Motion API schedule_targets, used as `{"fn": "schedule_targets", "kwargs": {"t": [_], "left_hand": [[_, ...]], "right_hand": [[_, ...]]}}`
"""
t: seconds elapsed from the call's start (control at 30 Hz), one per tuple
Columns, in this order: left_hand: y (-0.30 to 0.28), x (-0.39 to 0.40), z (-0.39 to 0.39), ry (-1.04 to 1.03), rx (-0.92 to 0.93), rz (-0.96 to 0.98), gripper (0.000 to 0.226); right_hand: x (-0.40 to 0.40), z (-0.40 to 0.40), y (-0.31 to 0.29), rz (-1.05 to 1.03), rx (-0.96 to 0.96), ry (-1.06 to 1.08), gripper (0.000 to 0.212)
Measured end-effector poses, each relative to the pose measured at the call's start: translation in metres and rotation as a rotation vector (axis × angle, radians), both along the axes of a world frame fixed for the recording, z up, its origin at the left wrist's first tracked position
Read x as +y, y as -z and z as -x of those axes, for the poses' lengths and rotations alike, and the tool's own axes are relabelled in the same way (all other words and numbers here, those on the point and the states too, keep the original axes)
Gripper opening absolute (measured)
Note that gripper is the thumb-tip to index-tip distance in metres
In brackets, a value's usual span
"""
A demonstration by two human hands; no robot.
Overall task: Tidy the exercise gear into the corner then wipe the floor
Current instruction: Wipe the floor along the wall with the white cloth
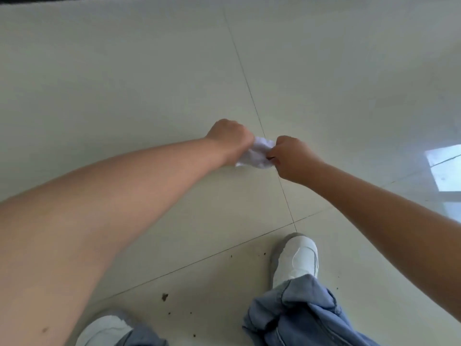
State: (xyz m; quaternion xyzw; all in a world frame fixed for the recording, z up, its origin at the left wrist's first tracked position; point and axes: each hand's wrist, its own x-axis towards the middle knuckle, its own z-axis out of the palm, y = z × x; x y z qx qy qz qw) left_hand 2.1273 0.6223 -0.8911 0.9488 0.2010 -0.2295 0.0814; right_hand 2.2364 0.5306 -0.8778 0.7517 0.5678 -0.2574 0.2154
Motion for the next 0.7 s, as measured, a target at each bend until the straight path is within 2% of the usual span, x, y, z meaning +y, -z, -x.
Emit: {"fn": "schedule_targets", "kwargs": {"t": [0.13, 0.2, 0.27, 0.33, 0.43, 0.53, 0.6, 0.7], "left_hand": [[0.014, -0.023, -0.011, 0.100, 0.018, 0.064, 0.028], [0.024, -0.033, -0.012, 0.176, -0.077, 0.004, 0.023], [0.042, -0.032, -0.015, 0.141, -0.189, -0.006, 0.038], [0.067, -0.029, -0.015, 0.119, -0.304, -0.049, 0.037], [0.066, -0.024, -0.012, 0.100, -0.270, -0.084, 0.014], [0.065, -0.013, -0.019, 0.026, -0.284, -0.102, 0.029], [0.050, 0.001, -0.025, -0.101, -0.187, -0.080, 0.042], [0.047, 0.031, -0.027, -0.136, -0.082, -0.083, 0.038]], "right_hand": [[-0.040, -0.008, 0.015, -0.019, 0.007, 0.098, 0.030], [-0.056, -0.004, 0.027, -0.007, 0.021, 0.112, 0.030], [-0.064, 0.006, 0.036, -0.004, 0.036, 0.127, 0.031], [-0.064, 0.012, 0.041, -0.022, 0.040, 0.156, 0.037], [-0.052, 0.007, 0.048, -0.054, 0.031, 0.187, 0.049], [-0.029, -0.005, 0.051, -0.074, 0.052, 0.218, 0.050], [-0.007, -0.012, 0.054, -0.090, 0.069, 0.211, 0.048], [0.029, -0.014, 0.056, -0.123, 0.106, 0.207, 0.043]]}}
